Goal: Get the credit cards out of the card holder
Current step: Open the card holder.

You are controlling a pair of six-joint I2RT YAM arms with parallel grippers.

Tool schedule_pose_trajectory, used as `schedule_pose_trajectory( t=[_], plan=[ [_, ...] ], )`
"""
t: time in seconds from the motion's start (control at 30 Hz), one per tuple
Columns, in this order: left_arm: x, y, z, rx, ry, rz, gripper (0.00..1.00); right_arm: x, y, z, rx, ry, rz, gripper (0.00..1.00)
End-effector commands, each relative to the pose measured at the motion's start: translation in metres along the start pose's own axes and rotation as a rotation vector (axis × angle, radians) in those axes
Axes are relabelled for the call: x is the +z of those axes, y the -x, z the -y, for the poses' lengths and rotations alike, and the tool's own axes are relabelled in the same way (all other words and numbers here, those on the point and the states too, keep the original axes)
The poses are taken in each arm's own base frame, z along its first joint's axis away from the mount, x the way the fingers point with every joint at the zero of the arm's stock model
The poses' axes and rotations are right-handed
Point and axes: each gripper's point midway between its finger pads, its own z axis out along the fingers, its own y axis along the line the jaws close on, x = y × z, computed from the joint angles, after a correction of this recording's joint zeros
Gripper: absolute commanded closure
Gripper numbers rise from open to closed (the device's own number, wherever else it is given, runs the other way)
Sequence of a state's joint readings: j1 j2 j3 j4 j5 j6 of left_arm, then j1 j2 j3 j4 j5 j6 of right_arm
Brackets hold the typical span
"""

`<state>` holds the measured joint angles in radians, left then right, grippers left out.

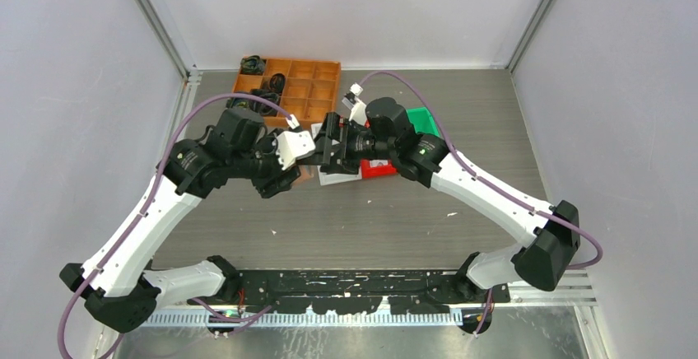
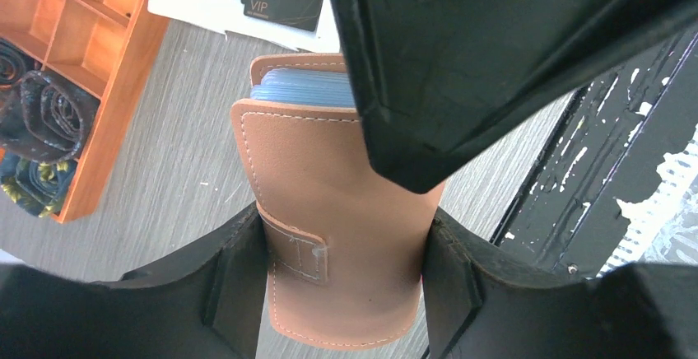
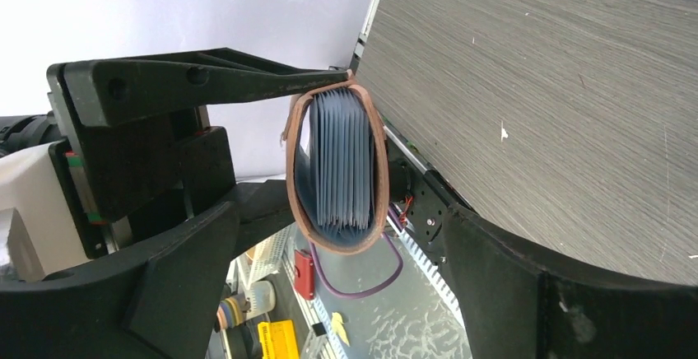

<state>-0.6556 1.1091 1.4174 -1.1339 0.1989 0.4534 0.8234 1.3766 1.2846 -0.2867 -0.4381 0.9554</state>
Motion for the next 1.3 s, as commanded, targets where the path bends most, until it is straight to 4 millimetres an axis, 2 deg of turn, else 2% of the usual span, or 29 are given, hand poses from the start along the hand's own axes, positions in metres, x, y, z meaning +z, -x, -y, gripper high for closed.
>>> schedule_pose_trajectory(
  t=[0.0, 0.2, 0.33, 0.37, 0.4, 0.43, 0.47, 0.5, 0.57, 0.7, 0.97, 1.03, 1.1, 1.27],
  plan=[
    [-0.017, 0.033, -0.013, 0.043, 0.075, 0.125, 0.74, 0.002, 0.002, -0.023, -0.044, 0.058, -0.002, 0.03],
    [-0.022, 0.04, -0.006, 0.048, 0.05, 0.157, 0.74, 0.018, -0.002, -0.03, -0.04, 0.093, -0.045, 0.11],
    [-0.023, 0.041, -0.005, 0.047, 0.046, 0.157, 0.72, 0.018, -0.001, -0.039, -0.037, 0.122, -0.049, 0.26],
    [-0.023, 0.04, -0.005, 0.047, 0.045, 0.154, 0.67, 0.018, 0.0, -0.039, -0.038, 0.123, -0.048, 0.35],
    [-0.022, 0.039, -0.005, 0.048, 0.045, 0.15, 0.52, 0.017, 0.0, -0.041, -0.037, 0.125, -0.046, 0.51],
    [-0.022, 0.037, -0.005, 0.05, 0.045, 0.146, 0.36, 0.016, 0.001, -0.04, -0.034, 0.117, -0.042, 0.62],
    [-0.021, 0.036, -0.005, 0.053, 0.049, 0.142, 0.25, 0.015, 0.004, -0.039, -0.03, 0.103, -0.031, 0.7],
    [-0.021, 0.035, -0.008, 0.052, 0.065, 0.142, 0.19, 0.014, 0.006, -0.036, -0.027, 0.086, -0.018, 0.74],
    [-0.023, 0.036, -0.017, 0.064, 0.127, 0.164, 0.13, 0.012, 0.014, -0.032, -0.009, 0.051, 0.013, 0.75],
    [-0.029, 0.034, -0.028, 0.136, 0.229, 0.211, 0.12, 0.006, 0.034, -0.016, 0.106, -0.038, 0.097, 0.81],
    [-0.018, 0.019, -0.011, 0.294, 0.275, 0.219, 0.13, 0.009, 0.061, -0.031, 0.326, -0.012, 0.207, 0.9],
    [-0.014, 0.022, -0.017, 0.334, 0.319, 0.224, 0.13, 0.011, 0.063, -0.038, 0.344, 0.002, 0.208, 0.92],
    [-0.011, 0.025, -0.032, 0.357, 0.409, 0.222, 0.14, 0.016, 0.062, -0.043, 0.356, 0.012, 0.197, 0.92],
    [-0.01, 0.039, -0.047, 0.515, 0.572, 0.272, 0.21, 0.025, 0.058, -0.051, 0.391, 0.046, 0.169, 0.92]
  ],
)
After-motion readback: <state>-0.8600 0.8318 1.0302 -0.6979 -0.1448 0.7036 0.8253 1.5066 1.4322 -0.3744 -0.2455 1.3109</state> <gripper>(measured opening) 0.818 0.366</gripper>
